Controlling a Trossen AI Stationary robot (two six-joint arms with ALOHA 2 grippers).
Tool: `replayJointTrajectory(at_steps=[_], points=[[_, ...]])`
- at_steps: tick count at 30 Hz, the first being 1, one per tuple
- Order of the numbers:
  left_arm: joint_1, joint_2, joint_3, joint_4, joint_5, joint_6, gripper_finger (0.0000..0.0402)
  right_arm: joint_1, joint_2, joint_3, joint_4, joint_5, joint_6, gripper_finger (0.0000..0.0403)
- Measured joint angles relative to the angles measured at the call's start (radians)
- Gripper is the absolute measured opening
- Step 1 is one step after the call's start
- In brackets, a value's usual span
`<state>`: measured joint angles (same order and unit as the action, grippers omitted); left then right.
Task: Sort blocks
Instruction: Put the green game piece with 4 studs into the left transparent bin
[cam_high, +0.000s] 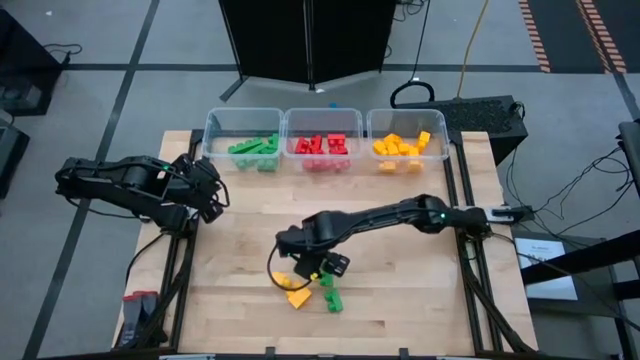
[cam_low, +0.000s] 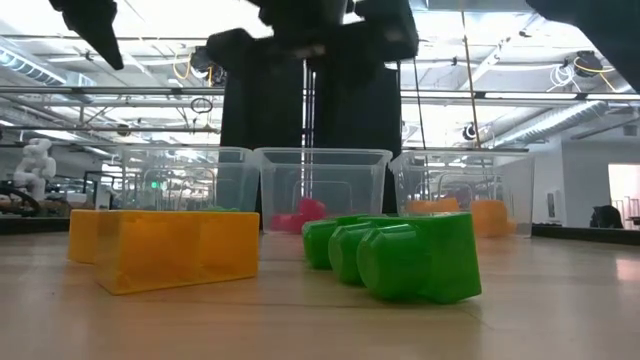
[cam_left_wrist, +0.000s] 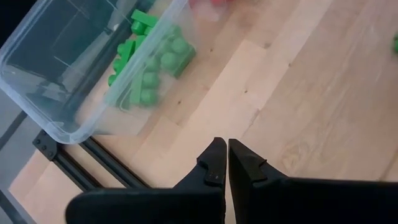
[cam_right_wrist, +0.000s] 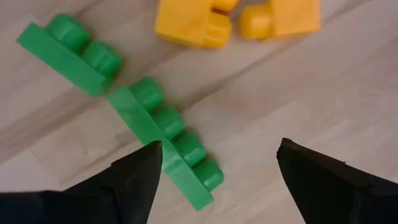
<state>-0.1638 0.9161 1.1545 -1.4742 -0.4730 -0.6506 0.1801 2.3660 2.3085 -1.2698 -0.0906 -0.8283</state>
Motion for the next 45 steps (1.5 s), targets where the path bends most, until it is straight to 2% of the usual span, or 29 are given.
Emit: replayJointTrajectory(at_steps=[12, 17, 22, 30, 33, 38, 42, 45], points=[[0.0, -0.001, 0.0, -0.001, 0.032, 0.001, 0.0, 0.003, 0.052, -0.041, -0.034, 0.019, -0.07, 0.0309], [0.0, -0.002, 0.0, -0.002, 0.038, 0.001, 0.0, 0.009, 0.052, -0.11, -0.081, 0.087, -0.018, 0.0309], [0.0, -0.002, 0.0, -0.002, 0.038, 0.001, 0.0, 0.023, 0.052, -0.132, -0.029, 0.147, -0.022, 0.0309], [0.0, -0.002, 0.0, -0.001, 0.055, 0.0, 0.0, 0.025, 0.056, -0.141, 0.033, 0.137, -0.057, 0.0309], [0.0, -0.002, 0.0, -0.001, 0.055, 0.0, 0.0, 0.024, 0.057, -0.189, 0.047, 0.134, -0.072, 0.0309], [0.0, -0.002, 0.0, -0.002, 0.055, 0.0, 0.0, 0.026, 0.049, -0.311, 0.165, 0.096, -0.074, 0.0308], [0.0, -0.002, 0.0, -0.002, 0.055, 0.0, 0.0, 0.033, 0.047, -0.362, 0.209, 0.135, -0.05, 0.0282], [0.0, -0.002, 0.0, -0.002, 0.055, 0.001, 0.0, 0.032, 0.048, -0.363, 0.2, 0.129, -0.017, 0.0227]])
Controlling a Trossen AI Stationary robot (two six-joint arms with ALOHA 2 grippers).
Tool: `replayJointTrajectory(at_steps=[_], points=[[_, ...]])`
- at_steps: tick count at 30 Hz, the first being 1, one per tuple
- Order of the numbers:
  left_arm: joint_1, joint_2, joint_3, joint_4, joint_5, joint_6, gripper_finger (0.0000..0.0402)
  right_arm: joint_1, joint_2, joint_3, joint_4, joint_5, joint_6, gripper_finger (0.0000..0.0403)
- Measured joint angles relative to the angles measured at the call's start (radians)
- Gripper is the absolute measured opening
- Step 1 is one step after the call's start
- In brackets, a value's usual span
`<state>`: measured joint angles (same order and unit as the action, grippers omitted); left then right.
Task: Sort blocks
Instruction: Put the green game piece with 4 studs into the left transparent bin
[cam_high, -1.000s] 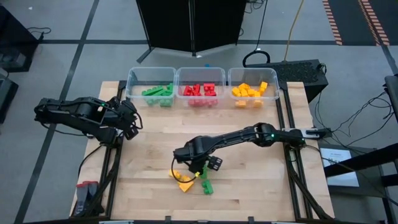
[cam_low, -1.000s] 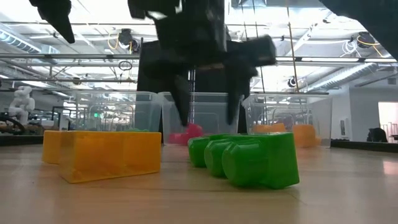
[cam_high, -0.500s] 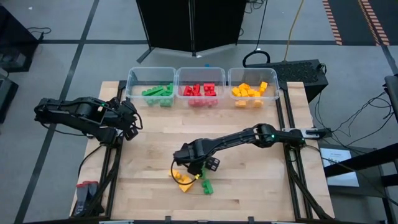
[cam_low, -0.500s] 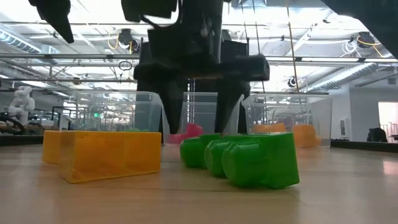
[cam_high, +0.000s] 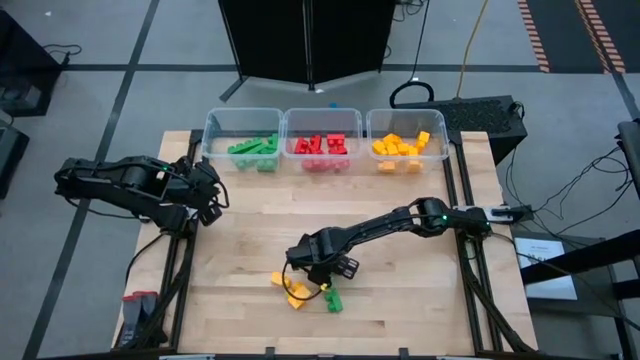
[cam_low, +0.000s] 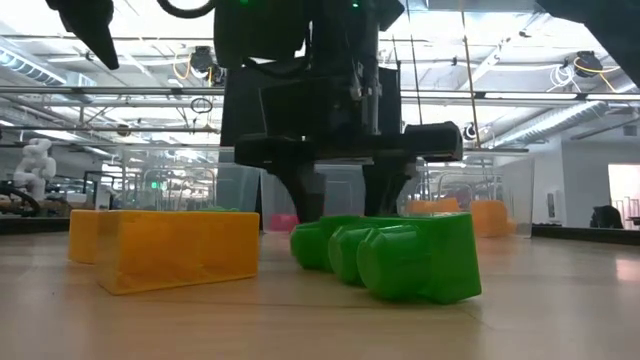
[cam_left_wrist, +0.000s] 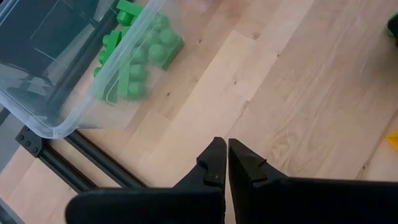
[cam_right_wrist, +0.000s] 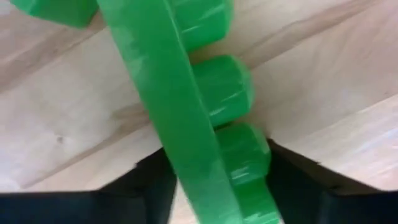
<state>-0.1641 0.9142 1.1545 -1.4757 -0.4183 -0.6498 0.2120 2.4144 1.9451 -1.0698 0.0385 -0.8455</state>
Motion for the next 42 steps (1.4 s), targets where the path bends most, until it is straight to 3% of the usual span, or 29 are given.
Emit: replayJointTrajectory(at_steps=[3, 11, 21, 30, 42], points=[[0.0, 0.0, 0.0, 0.0, 0.0, 0.0, 0.0, 0.001, 0.0, 0.001, -0.003, 0.01, 0.014, 0.0152], [0.0, 0.0, 0.0, 0.0, -0.002, 0.0, 0.0, -0.018, 0.006, 0.064, -0.052, 0.003, 0.13, 0.015], [0.0, 0.0, 0.0, 0.0, -0.006, 0.001, 0.0, -0.155, 0.012, 0.41, -0.089, -0.007, 0.223, 0.015], [0.0, 0.0, 0.0, 0.0, -0.008, 0.001, 0.0, -0.332, -0.095, 0.408, 0.222, 0.02, 0.406, 0.015], [0.0, 0.0, 0.0, 0.001, -0.035, 0.002, 0.0, -0.469, -0.07, 0.407, 0.728, 0.015, 0.696, 0.015]])
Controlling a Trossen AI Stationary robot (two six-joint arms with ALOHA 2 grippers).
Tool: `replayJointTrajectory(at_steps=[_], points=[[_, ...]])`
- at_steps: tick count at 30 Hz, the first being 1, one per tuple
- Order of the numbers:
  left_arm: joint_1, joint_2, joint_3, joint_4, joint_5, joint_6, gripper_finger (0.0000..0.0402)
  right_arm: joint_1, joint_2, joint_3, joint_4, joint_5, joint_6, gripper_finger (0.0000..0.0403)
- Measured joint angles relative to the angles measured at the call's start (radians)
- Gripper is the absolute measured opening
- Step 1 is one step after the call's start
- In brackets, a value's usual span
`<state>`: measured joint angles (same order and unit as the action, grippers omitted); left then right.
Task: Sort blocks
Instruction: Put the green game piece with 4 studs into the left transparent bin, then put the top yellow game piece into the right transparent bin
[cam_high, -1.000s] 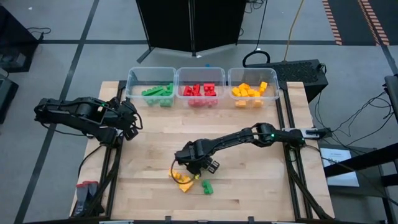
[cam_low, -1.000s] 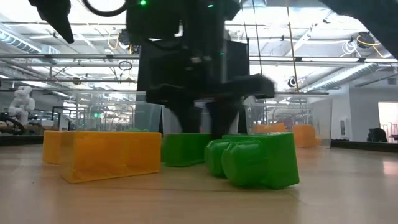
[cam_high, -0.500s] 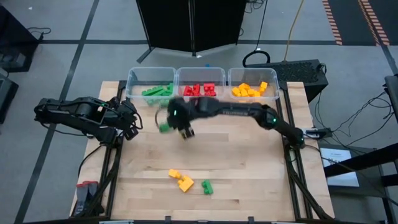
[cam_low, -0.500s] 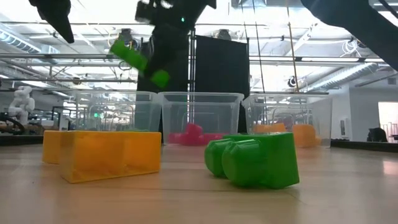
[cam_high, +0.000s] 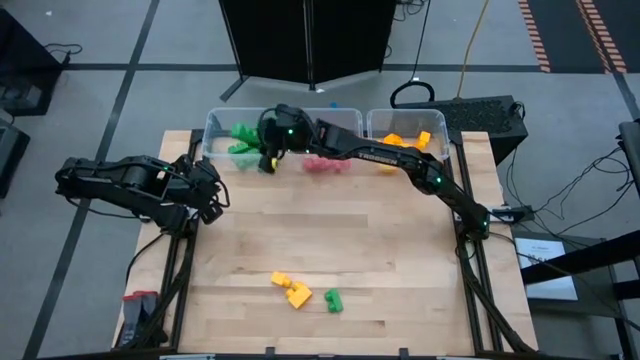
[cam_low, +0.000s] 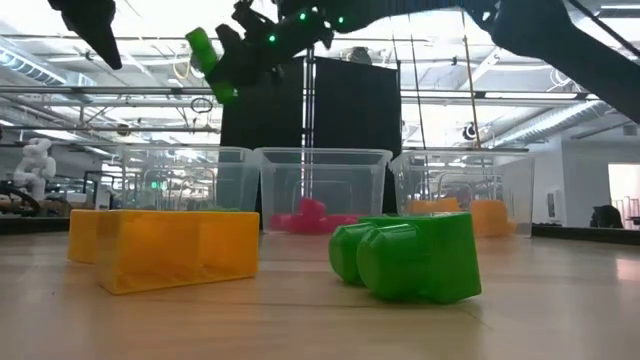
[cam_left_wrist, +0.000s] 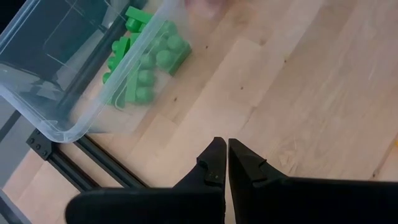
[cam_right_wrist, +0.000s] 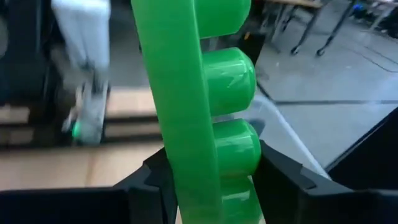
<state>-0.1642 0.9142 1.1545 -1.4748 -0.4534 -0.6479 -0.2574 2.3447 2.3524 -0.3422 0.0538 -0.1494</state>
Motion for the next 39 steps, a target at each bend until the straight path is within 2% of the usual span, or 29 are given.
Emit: replayJointTrajectory(at_steps=[5, 9, 17, 26, 28, 32, 34, 36, 39], points=[[0.0, 0.0, 0.0, 0.0, -0.001, 0.0, 0.0, -0.039, 0.034, 0.0, 0.207, -0.004, 0.177, 0.015], [0.0, 0.0, 0.0, 0.0, -0.001, 0.001, 0.0, -0.064, 0.078, 0.0, 0.278, 0.003, 0.266, 0.015], [0.0, 0.0, 0.0, 0.0, -0.023, 0.008, 0.0, -0.083, 0.152, -0.001, 0.247, 0.001, 0.34, 0.015], [0.0, 0.0, 0.0, 0.0, -0.024, 0.027, 0.0, -0.095, 0.161, 0.0, 0.125, 0.05, 0.272, 0.015], [0.0, 0.0, 0.0, 0.0, -0.024, 0.027, 0.0, -0.098, 0.161, 0.0, 0.135, 0.049, 0.273, 0.0172], [0.0, 0.0, 0.0, 0.0, -0.024, 0.027, 0.0, -0.102, 0.16, 0.0, 0.145, 0.049, 0.306, 0.0267], [0.0, 0.0, 0.0, 0.0, -0.024, 0.027, 0.0, -0.102, 0.158, 0.001, 0.137, 0.046, 0.318, 0.0298], [0.0, 0.0, 0.0, 0.0, -0.024, 0.027, 0.0, -0.101, 0.151, 0.001, 0.145, 0.045, 0.316, 0.0313], [0.0, 0.0, 0.0, -0.001, -0.024, 0.027, 0.0, -0.102, 0.112, 0.002, 0.139, 0.041, 0.314, 0.0314]])
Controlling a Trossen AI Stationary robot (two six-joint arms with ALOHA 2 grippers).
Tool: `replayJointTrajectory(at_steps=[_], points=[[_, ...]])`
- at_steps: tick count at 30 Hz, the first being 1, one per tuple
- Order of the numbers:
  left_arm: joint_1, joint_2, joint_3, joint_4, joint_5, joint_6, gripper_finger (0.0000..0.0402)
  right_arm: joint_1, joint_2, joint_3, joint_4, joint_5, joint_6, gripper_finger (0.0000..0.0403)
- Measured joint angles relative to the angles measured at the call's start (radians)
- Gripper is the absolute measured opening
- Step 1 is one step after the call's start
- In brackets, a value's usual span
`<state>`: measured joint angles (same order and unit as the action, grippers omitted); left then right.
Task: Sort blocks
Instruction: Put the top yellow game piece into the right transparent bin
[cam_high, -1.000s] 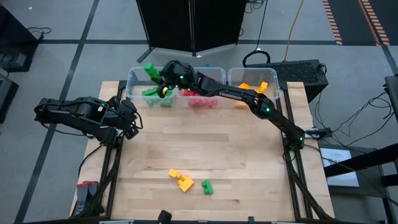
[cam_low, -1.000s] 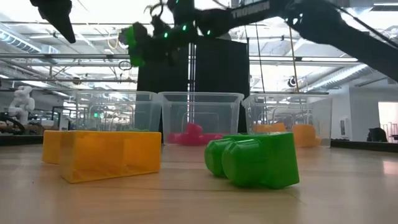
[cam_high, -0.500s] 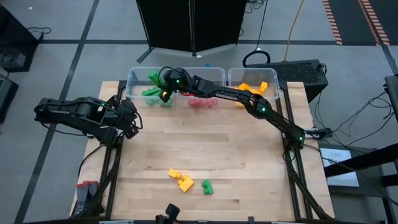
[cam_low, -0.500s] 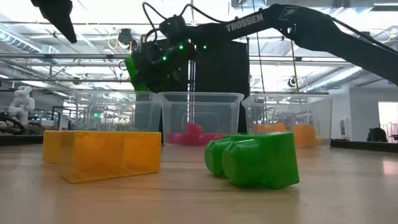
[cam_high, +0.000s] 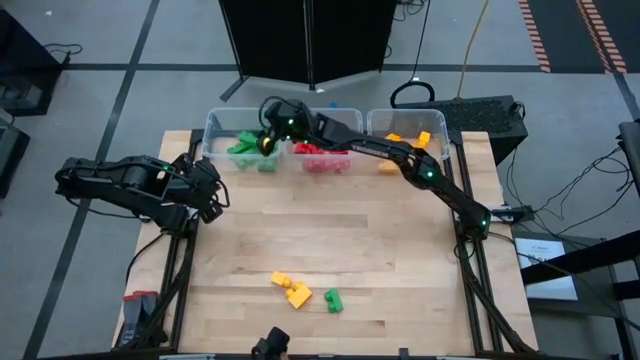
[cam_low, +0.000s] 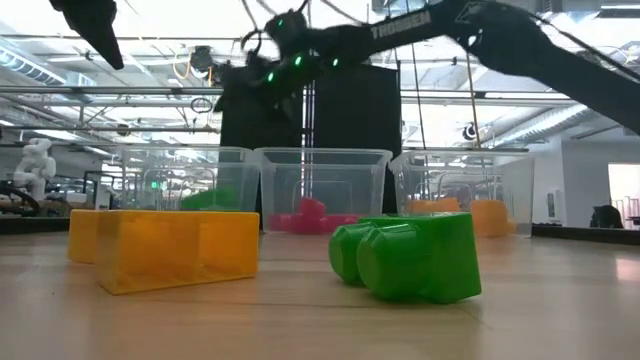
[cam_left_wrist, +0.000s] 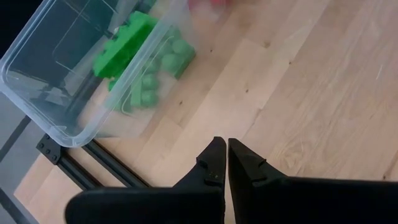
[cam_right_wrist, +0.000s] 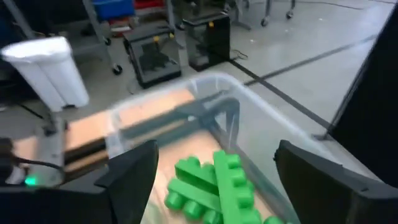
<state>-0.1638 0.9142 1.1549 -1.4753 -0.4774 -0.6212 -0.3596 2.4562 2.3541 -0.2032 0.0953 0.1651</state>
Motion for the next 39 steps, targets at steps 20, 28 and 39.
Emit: replayJointTrajectory(at_steps=[20, 28, 39], points=[[0.0, 0.0, 0.0, 0.003, -0.002, -0.002, 0.0, 0.357, -0.321, -0.01, -0.712, -0.367, -0.213, 0.0256], [0.0, 0.0, 0.0, 0.031, -0.002, -0.002, 0.0, 0.513, -0.079, -0.019, -0.622, -0.326, -0.209, 0.0256], [0.0, 0.0, 0.0, 0.058, -0.002, -0.004, 0.0, 0.558, 0.07, -0.015, -0.489, -0.191, -0.071, 0.0256]])
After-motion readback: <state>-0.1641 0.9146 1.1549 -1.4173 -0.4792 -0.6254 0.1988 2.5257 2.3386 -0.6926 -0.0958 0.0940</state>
